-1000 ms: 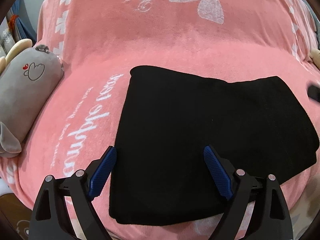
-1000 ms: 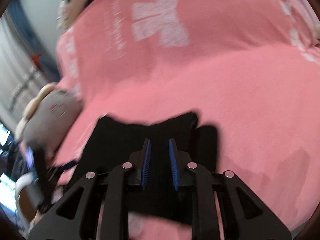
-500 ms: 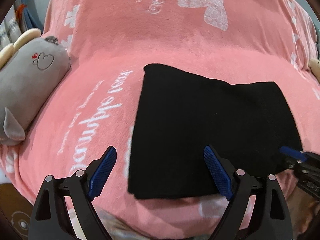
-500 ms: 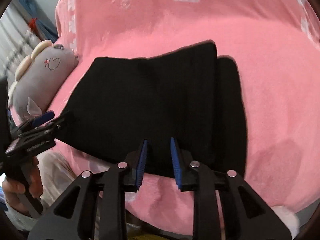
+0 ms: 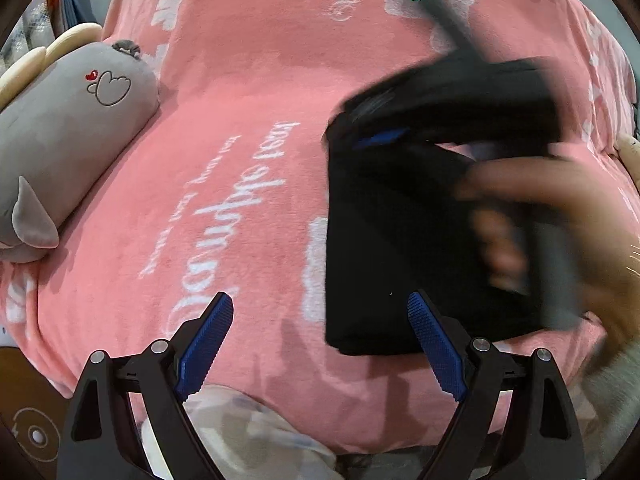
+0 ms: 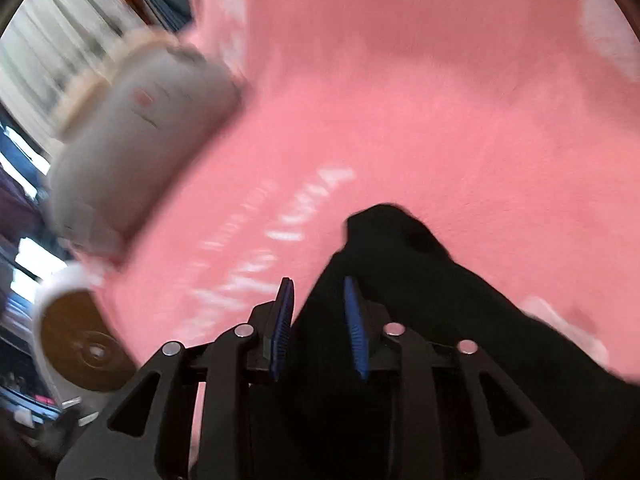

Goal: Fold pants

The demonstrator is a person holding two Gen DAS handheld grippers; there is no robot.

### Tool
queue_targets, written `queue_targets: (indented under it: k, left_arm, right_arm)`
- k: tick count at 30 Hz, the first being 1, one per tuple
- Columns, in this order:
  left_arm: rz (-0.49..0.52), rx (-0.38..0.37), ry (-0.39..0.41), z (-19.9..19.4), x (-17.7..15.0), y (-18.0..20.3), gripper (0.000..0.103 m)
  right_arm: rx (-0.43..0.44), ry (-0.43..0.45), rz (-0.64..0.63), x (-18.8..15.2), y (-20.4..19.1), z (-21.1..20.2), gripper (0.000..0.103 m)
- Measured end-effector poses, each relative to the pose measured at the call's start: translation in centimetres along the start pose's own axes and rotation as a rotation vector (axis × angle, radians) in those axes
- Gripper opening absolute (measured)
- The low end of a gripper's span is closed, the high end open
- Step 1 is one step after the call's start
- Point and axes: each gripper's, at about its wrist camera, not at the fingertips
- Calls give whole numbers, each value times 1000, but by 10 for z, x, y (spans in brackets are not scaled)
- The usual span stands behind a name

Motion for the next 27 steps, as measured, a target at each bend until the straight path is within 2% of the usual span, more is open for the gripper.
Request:
queue_targets:
  k: [1, 4, 7, 11, 13, 14, 15, 16, 18, 23, 25, 26, 27]
  left_arm:
    - [-3, 5, 1, 1, 0, -3, 87]
    - [-11, -1, -4, 3, 1, -8, 87]
    - [-7, -11, -8, 5, 0, -9, 87]
    - [-1, -14, 4, 4, 0, -6, 87]
    - [8, -10, 8, 4, 0, -3, 87]
    - [13, -3, 11, 4, 0, 0, 87]
    - [17, 2, 14, 4, 0, 2, 87]
    - [16, 8, 15, 5, 1, 3, 87]
    - [6, 11, 16, 4, 3, 6, 87]
    - [8, 19, 7, -1, 4, 16, 87]
    - [25, 30, 12, -4, 4, 21, 87]
    - [36, 35, 13, -4, 3, 24, 87]
    - [43, 40, 14, -5, 3, 26, 87]
  right_arm:
    - [28, 15, -15, 0, -2, 10, 22]
    - [-19, 41, -84, 8, -22, 1, 24]
    - [-16, 152, -60, -3, -22, -61, 25]
    - [-152, 226, 17, -52, 10, -146, 27]
    - [-258, 262, 64, -89, 30, -192, 39]
    - [-297, 269, 84, -100, 36, -204, 56]
    - [-353, 274, 119, -114, 46, -219, 68]
    - [-402, 276, 152, -125, 56, -231, 68]
    - [-402, 275, 182, -139, 73, -240, 68]
    - [-364, 219, 232, -157, 87, -220, 67]
    - [-381, 219, 228, -160, 88, -213, 49]
    - [-382, 216, 217, -162, 87, -211, 29]
    - [-346, 220, 229, -163, 90, -213, 22]
Point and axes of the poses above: each gripper's, at about its wrist camera, not at the fingertips, and z roughly the way its jaws point, y to its right, x to its top, and after that the axes turned 11 degrees about y, right-handed
